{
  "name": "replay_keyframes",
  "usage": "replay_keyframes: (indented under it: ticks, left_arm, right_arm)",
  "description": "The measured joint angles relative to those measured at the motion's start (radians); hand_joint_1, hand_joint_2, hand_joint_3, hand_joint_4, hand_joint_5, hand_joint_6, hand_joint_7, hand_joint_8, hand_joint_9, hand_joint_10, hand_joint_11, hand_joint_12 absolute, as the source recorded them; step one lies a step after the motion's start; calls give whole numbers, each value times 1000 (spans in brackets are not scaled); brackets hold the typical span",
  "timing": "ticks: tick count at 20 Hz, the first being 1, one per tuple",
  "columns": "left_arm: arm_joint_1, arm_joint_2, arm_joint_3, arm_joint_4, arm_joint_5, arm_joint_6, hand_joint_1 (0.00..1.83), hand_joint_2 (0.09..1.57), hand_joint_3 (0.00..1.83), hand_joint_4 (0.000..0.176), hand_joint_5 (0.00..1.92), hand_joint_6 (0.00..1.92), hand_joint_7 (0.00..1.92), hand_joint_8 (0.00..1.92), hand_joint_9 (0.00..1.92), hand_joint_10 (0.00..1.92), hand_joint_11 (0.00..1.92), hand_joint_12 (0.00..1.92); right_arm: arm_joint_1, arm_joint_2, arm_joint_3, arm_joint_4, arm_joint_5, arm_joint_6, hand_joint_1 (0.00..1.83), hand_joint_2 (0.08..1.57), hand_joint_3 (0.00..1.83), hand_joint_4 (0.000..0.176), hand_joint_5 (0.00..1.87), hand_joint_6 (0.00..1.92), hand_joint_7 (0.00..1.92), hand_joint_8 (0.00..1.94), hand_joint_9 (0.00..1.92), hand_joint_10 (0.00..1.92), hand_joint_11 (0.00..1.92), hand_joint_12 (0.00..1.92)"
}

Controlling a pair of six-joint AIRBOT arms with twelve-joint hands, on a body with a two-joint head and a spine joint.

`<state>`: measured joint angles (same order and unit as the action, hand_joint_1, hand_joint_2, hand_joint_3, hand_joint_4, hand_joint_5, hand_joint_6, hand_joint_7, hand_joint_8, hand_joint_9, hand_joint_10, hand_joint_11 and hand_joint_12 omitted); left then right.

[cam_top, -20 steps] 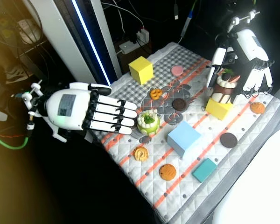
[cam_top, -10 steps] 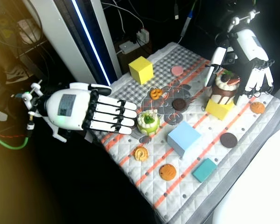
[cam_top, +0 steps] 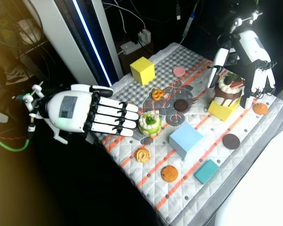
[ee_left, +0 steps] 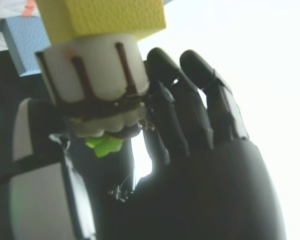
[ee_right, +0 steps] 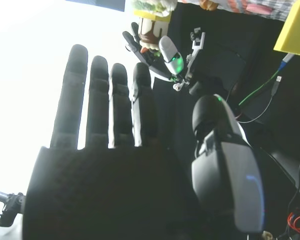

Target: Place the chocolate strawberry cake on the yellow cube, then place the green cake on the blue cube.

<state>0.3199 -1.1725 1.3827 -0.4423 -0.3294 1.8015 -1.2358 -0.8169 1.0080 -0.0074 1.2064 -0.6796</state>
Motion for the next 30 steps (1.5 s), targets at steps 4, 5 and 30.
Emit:
replay_keyframes:
  ticks: [4, 5, 30]
  left_arm:
    - [5, 0, 0, 0, 0, 0, 854, 840, 0, 146, 295, 3, 392, 1, 423, 13, 0, 1117]
    - [11, 0, 1, 0, 5, 0, 848, 829, 0, 151, 255, 3, 328, 1, 354, 2, 0, 1008]
    - [254, 279, -395, 48, -349, 0, 744, 756, 0, 176, 0, 0, 0, 0, 0, 3, 0, 191]
  right_arm:
    - [0, -2, 0, 0, 1, 0, 90, 1310, 3, 0, 375, 0, 271, 0, 294, 0, 354, 64]
    - [0, -2, 0, 0, 0, 0, 88, 1311, 3, 0, 369, 0, 267, 0, 274, 0, 334, 55]
    - [12, -10, 4, 25, -4, 7, 304, 1191, 0, 36, 347, 4, 293, 10, 283, 17, 337, 59]
